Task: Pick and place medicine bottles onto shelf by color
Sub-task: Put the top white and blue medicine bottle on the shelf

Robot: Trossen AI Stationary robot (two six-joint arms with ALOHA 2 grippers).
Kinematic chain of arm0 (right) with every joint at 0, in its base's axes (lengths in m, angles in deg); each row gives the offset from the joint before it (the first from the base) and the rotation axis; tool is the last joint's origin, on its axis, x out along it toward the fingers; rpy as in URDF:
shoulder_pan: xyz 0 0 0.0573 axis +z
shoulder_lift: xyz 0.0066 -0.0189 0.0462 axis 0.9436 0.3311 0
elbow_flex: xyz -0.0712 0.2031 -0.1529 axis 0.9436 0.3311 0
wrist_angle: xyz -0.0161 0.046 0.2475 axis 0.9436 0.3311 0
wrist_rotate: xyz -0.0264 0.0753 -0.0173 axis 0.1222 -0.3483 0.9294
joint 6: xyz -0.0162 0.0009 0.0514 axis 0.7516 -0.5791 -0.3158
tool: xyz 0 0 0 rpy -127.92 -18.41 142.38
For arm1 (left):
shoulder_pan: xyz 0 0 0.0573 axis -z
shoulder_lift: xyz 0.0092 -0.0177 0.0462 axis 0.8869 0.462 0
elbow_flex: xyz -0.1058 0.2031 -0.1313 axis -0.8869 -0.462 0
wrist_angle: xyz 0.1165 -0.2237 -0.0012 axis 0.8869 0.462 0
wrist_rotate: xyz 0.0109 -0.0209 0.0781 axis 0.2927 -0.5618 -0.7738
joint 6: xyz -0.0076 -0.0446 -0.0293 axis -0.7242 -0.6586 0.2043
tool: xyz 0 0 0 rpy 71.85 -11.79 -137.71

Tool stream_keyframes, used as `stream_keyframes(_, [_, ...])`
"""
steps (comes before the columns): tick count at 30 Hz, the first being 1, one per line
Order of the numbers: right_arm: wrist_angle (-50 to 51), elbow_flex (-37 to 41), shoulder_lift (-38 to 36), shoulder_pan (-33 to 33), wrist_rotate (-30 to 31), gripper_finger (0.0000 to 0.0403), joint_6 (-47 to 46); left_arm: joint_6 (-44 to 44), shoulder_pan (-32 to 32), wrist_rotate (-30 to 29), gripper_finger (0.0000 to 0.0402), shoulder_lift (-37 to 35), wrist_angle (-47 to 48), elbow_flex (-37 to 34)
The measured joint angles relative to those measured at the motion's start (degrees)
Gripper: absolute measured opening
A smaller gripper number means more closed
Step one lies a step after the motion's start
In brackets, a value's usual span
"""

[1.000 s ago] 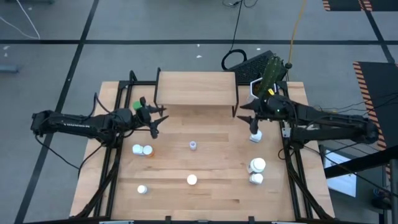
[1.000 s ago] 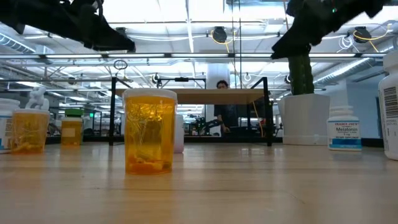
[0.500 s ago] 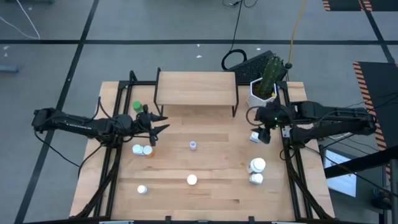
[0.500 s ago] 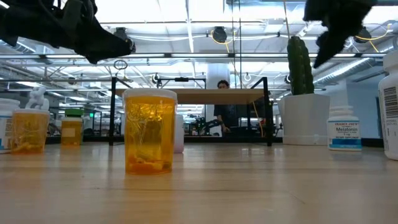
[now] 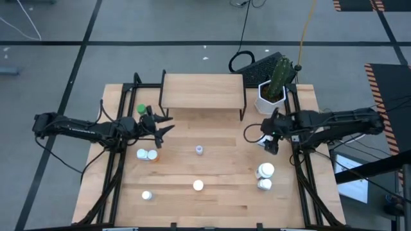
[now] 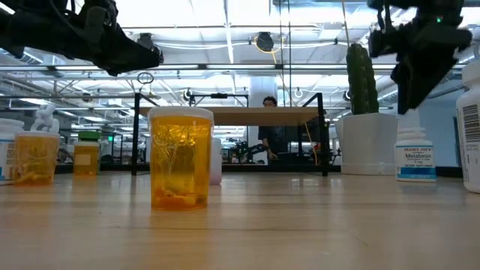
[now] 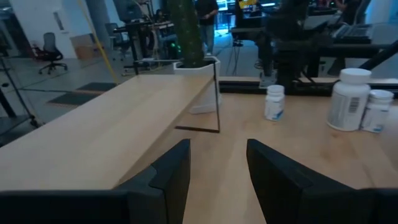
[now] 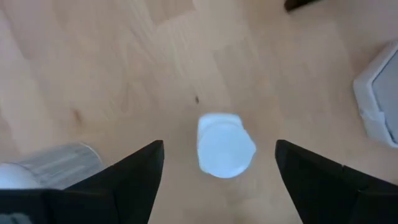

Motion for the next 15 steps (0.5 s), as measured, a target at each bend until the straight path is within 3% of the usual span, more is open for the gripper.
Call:
stream_keyframes(3, [-0.01, 1.77, 0.87, -0.02, 2.26, 0.0304, -1.75, -0.14, -0.64, -0.02, 0.0161, 0.0, 0.02, 0.0])
stream_keyframes(15, [-6.75, 7.11, 1.01, -0.28, 1.76, 0.0304, -2.5, 0.6, -0.91, -0.02, 0.0161, 0.0, 0.04, 0.0])
